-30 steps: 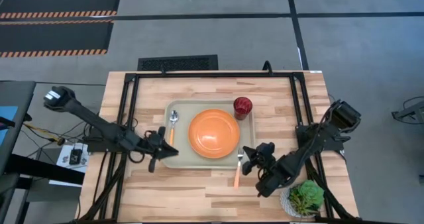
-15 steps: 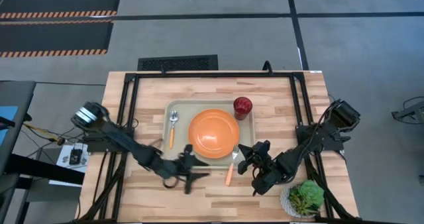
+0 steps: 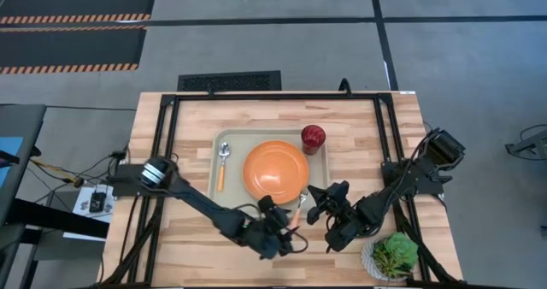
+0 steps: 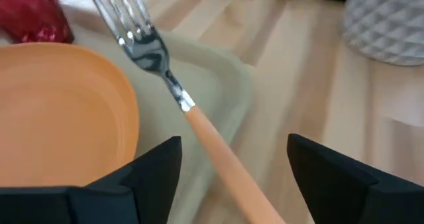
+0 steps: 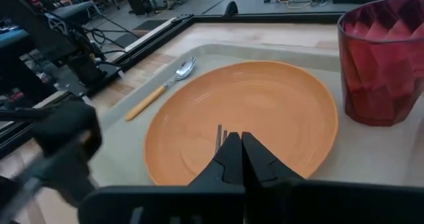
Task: Pick and place plate/cup/fork/spoon on tray
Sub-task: Put the orange fork on the gray serving tray to the left of the orange plate
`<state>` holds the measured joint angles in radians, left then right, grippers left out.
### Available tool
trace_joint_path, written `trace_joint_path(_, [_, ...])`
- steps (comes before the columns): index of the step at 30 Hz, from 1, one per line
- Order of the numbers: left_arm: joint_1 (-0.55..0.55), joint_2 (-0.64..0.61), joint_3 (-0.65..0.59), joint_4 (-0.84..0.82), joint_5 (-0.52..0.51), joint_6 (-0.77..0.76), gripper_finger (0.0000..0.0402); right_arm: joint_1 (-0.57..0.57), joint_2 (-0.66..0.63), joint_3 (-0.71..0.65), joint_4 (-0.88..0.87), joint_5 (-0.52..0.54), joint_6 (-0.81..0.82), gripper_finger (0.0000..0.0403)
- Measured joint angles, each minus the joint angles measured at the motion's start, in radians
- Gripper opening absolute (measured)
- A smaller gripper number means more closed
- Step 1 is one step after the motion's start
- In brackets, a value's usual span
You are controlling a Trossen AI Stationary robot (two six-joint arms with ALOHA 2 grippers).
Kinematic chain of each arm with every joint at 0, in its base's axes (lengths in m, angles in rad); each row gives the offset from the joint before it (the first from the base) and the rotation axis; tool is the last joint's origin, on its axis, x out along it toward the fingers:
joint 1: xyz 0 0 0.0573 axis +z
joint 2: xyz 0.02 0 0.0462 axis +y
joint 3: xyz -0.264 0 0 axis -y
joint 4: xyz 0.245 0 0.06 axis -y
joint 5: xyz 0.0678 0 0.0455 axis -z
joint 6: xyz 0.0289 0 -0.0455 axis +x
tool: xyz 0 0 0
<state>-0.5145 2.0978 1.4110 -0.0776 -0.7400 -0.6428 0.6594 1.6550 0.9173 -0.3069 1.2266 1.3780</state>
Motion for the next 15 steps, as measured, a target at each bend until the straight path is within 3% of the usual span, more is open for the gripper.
trace_joint_path(7, [0.032, 0.094, 0.134, -0.157, -0.088, -0.067, 0.0271, 0.007, 0.000, 0.000, 0.005, 0.006, -0.001, 0.0000])
trace_joint_path(15, [0.053, 0.097, 0.137, -0.172, -0.100, -0.078, 0.0265, 0.015, 0.000, 0.000, 0.007, 0.014, 0.001, 0.0000])
